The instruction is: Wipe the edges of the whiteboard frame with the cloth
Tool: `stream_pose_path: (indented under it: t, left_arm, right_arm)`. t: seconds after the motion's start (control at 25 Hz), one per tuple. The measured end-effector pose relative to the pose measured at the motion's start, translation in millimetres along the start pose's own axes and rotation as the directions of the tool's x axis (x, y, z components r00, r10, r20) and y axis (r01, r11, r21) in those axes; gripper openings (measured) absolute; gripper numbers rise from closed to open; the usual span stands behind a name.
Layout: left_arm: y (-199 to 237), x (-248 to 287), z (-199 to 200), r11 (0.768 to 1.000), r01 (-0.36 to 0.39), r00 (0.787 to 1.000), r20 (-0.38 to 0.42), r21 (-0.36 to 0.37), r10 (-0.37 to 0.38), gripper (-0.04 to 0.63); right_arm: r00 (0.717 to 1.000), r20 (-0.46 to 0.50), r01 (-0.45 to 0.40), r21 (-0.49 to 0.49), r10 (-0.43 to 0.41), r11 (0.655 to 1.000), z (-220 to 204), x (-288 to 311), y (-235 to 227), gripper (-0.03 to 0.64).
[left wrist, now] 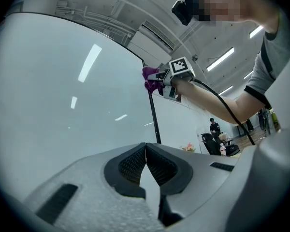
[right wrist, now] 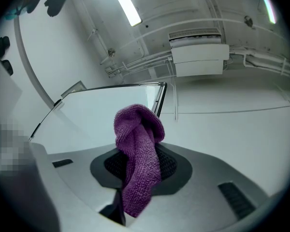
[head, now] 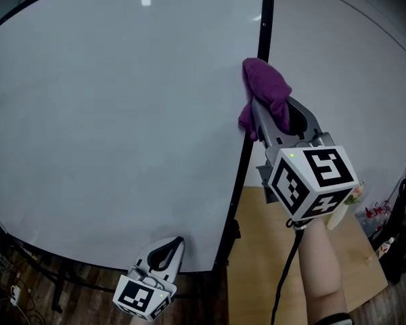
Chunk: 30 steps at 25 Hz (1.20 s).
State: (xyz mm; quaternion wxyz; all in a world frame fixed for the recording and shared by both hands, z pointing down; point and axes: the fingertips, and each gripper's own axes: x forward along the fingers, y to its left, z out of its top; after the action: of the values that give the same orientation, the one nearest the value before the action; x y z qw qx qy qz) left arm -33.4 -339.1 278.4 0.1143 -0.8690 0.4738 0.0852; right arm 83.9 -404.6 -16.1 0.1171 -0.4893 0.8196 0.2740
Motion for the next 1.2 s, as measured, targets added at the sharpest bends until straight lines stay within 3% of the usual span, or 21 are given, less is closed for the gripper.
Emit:
stream_pose_path:
  t: [1.2]
  left_arm:
    - [-9.2,-27.5,-16.0,1.0,0.005,0.999,-0.049,-0.007,-0.005,0.017]
  right_arm:
    - [0.995,-0.105,0.007,0.052,-0.002,0.999,-71.2,-32.3,29.2,0.1]
